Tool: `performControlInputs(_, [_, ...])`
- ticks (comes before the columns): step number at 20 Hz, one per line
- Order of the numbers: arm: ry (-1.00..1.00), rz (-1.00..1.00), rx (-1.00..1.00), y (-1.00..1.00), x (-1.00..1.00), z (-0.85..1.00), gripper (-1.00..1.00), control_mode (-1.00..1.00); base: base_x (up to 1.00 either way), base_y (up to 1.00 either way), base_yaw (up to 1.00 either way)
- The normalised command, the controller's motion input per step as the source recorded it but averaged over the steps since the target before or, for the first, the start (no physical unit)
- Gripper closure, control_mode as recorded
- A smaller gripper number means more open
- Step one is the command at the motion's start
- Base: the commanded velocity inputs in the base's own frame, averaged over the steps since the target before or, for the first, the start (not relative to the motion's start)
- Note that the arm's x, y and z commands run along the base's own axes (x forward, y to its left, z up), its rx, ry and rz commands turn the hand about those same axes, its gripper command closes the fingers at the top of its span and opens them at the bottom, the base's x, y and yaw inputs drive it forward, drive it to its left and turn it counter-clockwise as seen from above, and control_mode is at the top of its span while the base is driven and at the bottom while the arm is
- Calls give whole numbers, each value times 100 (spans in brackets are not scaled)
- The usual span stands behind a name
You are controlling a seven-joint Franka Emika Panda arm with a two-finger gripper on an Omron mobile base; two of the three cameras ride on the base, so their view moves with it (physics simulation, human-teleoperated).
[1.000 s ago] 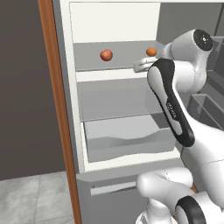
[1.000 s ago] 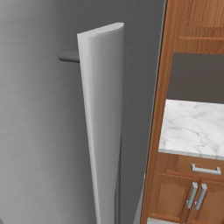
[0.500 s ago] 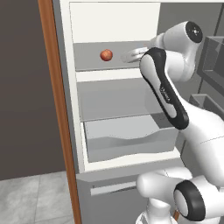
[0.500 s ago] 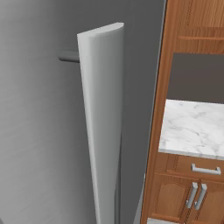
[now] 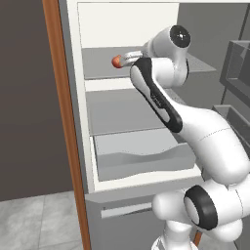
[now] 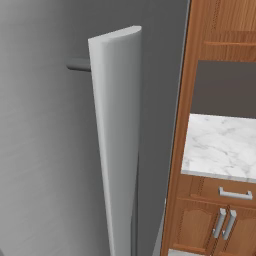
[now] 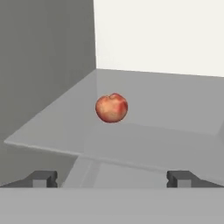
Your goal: Place the ketchup and condiment bottle from the counter to the top shelf of the fridge. If the existing items in the fridge are on the top shelf, move them to other shelves.
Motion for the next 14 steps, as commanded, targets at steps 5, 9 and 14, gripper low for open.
performControlInputs(5, [3,-26,0,6,41,-20,-100,-100,0,0,0])
performControlInputs(9, [4,-22,0,0,35,-14,-100,-100,0,0,0])
performControlInputs(14, [1,-3,0,0,1,0,-100,-100,0,0,0])
